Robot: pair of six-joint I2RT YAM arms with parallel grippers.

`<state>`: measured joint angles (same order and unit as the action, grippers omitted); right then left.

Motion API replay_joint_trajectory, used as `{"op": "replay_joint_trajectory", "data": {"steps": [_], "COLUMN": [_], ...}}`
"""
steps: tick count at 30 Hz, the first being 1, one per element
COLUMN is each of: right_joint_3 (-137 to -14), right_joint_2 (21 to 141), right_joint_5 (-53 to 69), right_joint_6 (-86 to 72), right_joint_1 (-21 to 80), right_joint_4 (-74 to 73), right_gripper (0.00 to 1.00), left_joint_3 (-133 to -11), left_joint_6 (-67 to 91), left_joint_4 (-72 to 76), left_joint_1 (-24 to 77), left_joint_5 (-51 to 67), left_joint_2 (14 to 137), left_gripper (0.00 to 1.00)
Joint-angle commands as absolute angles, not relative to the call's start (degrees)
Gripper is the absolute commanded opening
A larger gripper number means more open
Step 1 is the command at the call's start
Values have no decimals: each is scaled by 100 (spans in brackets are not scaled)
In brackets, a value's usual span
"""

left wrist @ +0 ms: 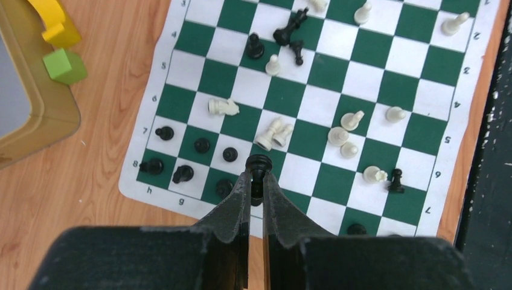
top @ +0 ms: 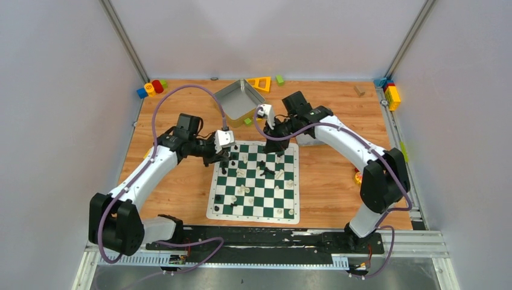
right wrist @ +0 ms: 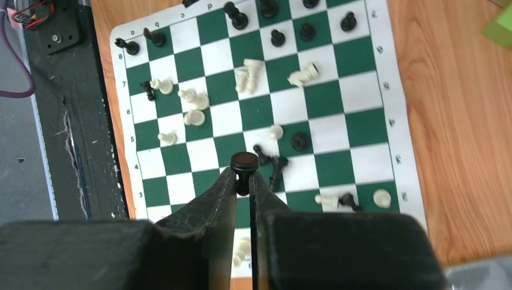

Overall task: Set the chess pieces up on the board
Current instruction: Pick up the chess piece from the chessboard, then place the chess piece on the chessboard.

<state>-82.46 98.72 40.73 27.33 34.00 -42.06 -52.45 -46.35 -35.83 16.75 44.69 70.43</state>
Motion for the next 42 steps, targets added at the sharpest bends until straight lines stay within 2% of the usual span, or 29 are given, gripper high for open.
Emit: {"op": "replay_joint_trajectory", "data": {"steps": [1,10,17,25,42], "right_joint_3": [-7900,-7180,-7056,-6985,-6978], "right_joint_2": [9187,8543,8497,8480,8556], "right_joint_5": [4039,4044,4161,4187,4192], "right_joint_6": [2668,2569,2565,2592,2584], "right_joint_1": [3132,2777,2690,2674,2672], "right_joint_4": [-3965,-3724,-3657,-3632,-3631], "right_gripper": [0,0,0,0,1], "left_joint_3": [-5608,-6368,-6902,-6997,-7115], "left_joint_6": [-4344,-3639,-3248,-3131,-3016], "left_joint_4": [-3828,-4260,-4616,-4765,-4782], "left_joint_1": [2008,2821,3178,3385,3542], "left_joint_5": [3430,1886,1283,1009,908], "left_joint_2": [7401,8675,9493,10001,10292], "left_gripper": [0,0,0,0,2]}}
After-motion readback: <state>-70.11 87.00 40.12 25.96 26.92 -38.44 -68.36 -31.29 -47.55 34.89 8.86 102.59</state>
